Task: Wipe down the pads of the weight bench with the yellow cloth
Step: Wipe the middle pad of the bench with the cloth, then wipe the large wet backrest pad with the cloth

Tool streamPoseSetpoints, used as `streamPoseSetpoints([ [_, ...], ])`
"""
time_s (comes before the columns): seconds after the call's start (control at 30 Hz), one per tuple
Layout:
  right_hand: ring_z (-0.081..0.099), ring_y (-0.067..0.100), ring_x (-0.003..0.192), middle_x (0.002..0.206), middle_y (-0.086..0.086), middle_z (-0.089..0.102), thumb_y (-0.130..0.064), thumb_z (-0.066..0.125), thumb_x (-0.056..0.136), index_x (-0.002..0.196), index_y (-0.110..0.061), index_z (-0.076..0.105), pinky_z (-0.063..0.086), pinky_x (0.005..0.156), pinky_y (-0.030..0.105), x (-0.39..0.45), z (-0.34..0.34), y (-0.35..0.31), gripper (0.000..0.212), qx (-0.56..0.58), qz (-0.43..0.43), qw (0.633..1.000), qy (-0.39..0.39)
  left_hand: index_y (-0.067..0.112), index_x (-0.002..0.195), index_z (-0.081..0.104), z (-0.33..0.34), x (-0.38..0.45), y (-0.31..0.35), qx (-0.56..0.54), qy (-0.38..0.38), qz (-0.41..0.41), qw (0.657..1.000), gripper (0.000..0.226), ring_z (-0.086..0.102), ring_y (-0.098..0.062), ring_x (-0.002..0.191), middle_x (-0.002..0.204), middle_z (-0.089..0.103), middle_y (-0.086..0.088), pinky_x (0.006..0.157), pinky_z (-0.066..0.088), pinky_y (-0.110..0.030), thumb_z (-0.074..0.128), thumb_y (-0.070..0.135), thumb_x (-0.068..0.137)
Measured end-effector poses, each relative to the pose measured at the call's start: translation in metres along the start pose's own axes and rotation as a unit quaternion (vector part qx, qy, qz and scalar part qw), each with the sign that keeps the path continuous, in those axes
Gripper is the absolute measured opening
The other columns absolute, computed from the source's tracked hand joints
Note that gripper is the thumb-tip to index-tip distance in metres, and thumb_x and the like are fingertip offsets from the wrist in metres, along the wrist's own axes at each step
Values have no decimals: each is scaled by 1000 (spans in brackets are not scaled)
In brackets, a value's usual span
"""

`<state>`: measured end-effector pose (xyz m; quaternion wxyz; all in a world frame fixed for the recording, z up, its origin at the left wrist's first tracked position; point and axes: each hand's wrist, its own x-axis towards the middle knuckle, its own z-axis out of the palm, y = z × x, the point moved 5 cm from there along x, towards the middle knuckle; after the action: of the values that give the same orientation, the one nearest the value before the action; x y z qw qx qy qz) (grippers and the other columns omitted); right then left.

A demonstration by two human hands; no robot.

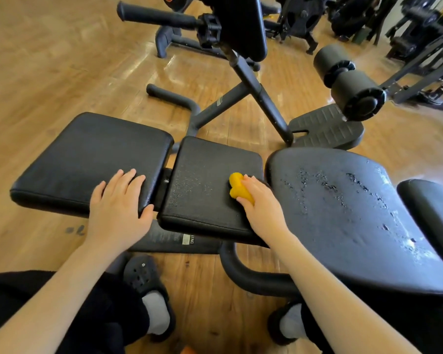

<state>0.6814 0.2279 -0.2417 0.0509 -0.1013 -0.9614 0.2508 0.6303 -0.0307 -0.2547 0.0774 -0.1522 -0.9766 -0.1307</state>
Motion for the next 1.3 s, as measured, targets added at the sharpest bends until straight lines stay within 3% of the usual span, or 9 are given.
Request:
streamPoseSetpoints([
  [0.23,32,6,134,143,-14,38,-25,49,93,138,-27,36,19,105,13,-65,-2,15,47,57,-23,997,-41,10,136,40,-3,3,31,-77,-26,-29,996,53,21,-29,139,146,35,-9,111,14,-50,52,31,88],
  [0.33,48,-10,115,116,-38,53,-15,48,94,121,-37,49,36,94,6,-77,-17,18,36,227,11,973,-50,10,141,31,-5,1,66,-100,-31,22,994,58,18,-27,140,148,30,-9,113,15,-45,49,33,90],
  [0.43,55,-16,95,103,-31,57,-12,45,95,117,-32,52,40,75,-2,-82,-34,33,30,320,65,945,-1,15,144,23,-1,2,102,-101,-58,72,991,61,11,-23,142,152,21,-5,114,11,-38,42,41,92],
  [0.6,61,19,106,113,-3,65,-30,45,93,120,-27,55,47,97,44,-77,-60,77,29,400,168,898,73,18,146,16,11,15,154,-72,-81,117,987,63,4,-24,143,155,12,-5,114,8,-39,34,47,93],
  [0.8,55,-1,89,102,-13,62,-17,49,93,116,-24,56,40,76,2,-42,-117,92,25,239,90,962,98,16,147,11,34,44,194,-16,-101,170,980,64,-2,-22,143,156,5,-4,115,3,-41,28,48,94],
  [0.9,57,10,104,114,-8,62,-19,50,93,121,-22,55,44,95,24,3,-125,99,28,155,50,985,58,17,147,14,45,49,184,-7,-107,141,984,69,3,-22,143,155,10,-4,115,6,-40,19,54,89],
  [0.97,55,21,111,122,2,60,-22,48,94,127,-18,50,43,95,33,41,-127,105,33,75,27,996,39,18,146,16,46,51,183,-17,-101,137,985,74,7,-20,143,155,14,-2,115,7,-39,14,56,82],
  [1.13,47,24,123,135,4,51,-25,45,96,135,-17,40,37,97,30,114,-104,119,41,-66,-16,996,-61,21,145,21,51,50,180,-21,-106,141,984,87,10,-18,142,154,17,0,114,5,-37,-1,61,71],
  [1.3,39,23,131,140,3,46,-23,54,91,135,-18,42,30,109,35,132,-70,125,46,-87,-44,993,-67,17,136,43,53,53,177,-35,-100,141,984,75,32,-22,136,145,39,-3,109,19,-40,18,57,78],
])
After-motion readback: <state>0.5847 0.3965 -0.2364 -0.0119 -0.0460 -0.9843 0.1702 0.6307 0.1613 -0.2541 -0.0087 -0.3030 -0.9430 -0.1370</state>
